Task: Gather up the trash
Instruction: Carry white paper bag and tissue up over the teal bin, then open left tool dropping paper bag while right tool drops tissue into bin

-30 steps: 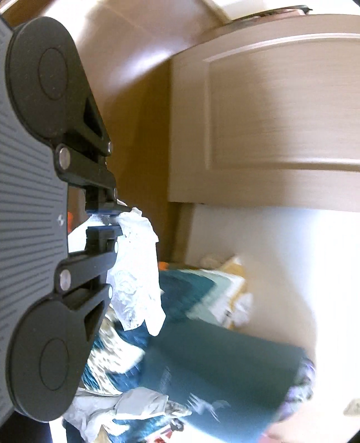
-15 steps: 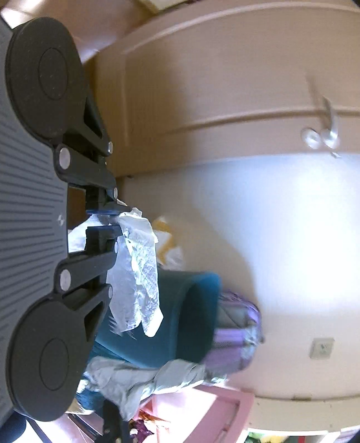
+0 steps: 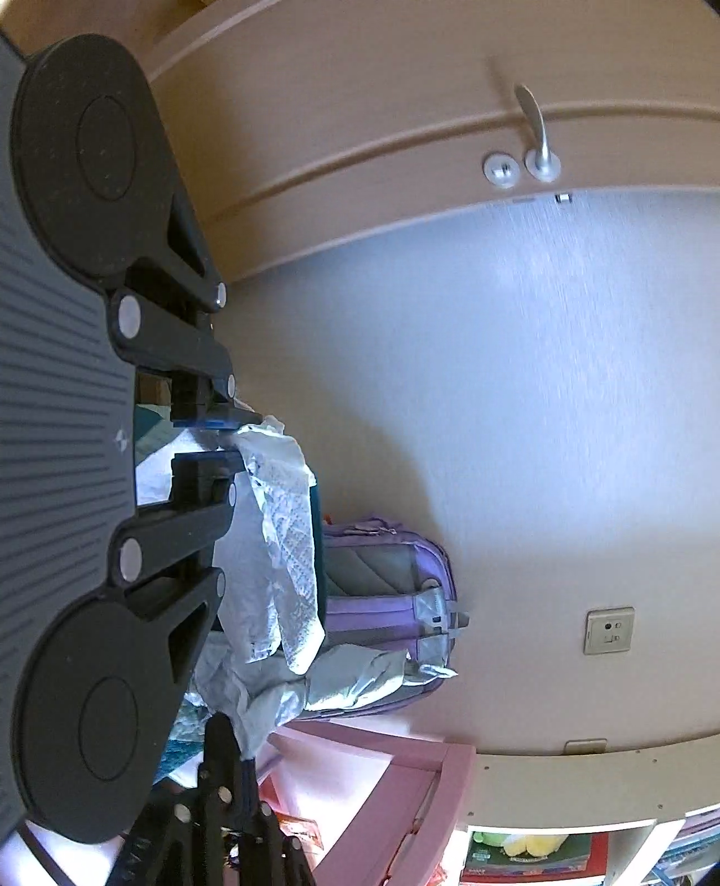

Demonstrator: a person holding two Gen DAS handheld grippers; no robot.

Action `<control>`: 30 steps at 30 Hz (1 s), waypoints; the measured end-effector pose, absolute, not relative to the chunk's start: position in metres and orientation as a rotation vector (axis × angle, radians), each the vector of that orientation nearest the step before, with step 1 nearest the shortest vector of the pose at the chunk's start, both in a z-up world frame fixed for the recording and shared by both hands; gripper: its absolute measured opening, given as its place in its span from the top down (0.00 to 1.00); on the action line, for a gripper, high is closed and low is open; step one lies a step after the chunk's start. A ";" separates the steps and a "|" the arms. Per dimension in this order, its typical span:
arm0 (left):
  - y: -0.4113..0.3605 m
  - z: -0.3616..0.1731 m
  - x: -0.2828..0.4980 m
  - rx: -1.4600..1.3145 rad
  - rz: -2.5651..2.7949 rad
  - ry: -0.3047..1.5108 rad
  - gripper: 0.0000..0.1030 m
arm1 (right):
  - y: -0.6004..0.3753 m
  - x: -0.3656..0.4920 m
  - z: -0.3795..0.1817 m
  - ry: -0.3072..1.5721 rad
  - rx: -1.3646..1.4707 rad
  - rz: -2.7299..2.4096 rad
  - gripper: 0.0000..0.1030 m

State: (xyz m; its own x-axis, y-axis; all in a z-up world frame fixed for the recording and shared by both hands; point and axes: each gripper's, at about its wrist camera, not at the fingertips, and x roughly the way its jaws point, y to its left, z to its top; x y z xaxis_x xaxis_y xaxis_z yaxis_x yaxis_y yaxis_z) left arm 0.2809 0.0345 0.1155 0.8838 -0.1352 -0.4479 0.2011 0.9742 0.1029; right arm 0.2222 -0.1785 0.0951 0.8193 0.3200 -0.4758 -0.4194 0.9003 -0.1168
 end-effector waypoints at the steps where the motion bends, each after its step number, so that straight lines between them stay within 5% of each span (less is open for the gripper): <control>1: 0.029 0.117 0.287 0.151 -0.174 0.455 0.93 | -0.180 0.226 0.096 0.467 -0.221 0.394 0.98; 30: -0.076 0.022 0.428 0.293 -0.163 0.773 0.93 | -0.168 0.326 0.016 0.693 -0.246 0.344 0.95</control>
State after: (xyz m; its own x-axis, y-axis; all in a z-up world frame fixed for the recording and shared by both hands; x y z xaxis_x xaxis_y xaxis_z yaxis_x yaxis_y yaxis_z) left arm 0.4284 -0.0757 0.0219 0.7061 -0.0376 -0.7071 0.2508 0.9471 0.2001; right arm 0.3260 -0.1683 0.0164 0.7172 0.2266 -0.6590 -0.3877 0.9155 -0.1071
